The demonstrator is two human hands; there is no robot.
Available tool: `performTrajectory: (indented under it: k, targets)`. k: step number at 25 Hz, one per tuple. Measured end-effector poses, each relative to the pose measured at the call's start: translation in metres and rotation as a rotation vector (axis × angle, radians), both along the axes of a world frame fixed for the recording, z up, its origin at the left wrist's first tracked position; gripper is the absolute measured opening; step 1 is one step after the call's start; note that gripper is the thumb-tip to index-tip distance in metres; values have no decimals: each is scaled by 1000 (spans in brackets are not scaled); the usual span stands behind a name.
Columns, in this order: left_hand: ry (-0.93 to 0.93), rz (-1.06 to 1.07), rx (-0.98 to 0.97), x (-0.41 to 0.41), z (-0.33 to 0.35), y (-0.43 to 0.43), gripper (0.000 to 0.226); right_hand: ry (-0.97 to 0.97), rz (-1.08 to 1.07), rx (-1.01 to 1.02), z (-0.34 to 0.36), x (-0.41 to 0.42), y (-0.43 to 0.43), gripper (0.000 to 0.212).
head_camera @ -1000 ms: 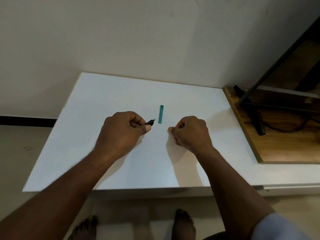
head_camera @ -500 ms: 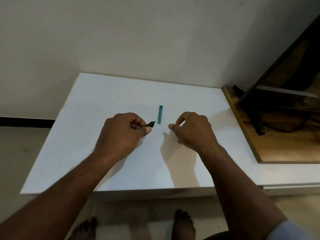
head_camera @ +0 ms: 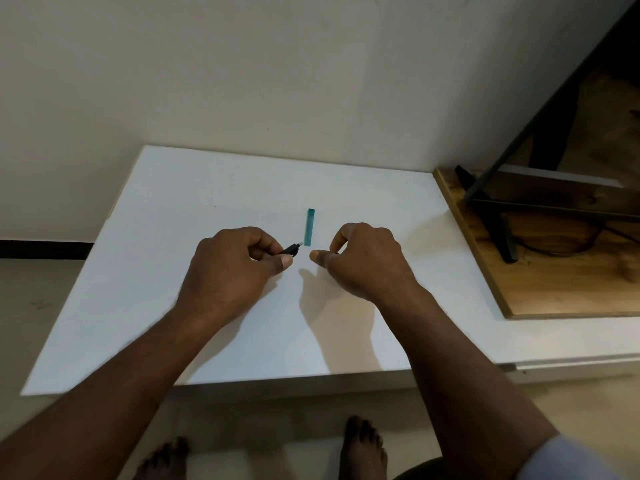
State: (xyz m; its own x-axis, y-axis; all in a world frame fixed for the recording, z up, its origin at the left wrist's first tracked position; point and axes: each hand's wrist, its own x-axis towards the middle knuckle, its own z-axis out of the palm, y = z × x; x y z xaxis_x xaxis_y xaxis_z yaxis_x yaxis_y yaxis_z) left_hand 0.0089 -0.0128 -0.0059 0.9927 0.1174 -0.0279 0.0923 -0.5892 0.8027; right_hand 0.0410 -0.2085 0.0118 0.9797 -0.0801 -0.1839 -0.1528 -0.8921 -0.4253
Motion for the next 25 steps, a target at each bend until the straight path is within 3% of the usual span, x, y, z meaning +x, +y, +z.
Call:
performTrajectory:
  k: [4,6,9,12,18,25]
  targets:
    - [-8,1,-19,-1,0,1,12,-79,-17,72,4,0,1,18]
    - [-15,-10,-7,-1,1,1,11,-133,-79,329,11,0,3,15]
    - [-40,-15,2,0,2,1,10,-25,-105,692,19,-6,14,22]
    - [-65,-20,7,0,3,0,10,36,-75,692,15,-14,25,21]
    - [-110,9,-30,1,5,2,10,93,-206,957,16,-16,27,20]
    - [-86,10,-38,0,6,0,10,21,-231,866,14,-18,29,19]
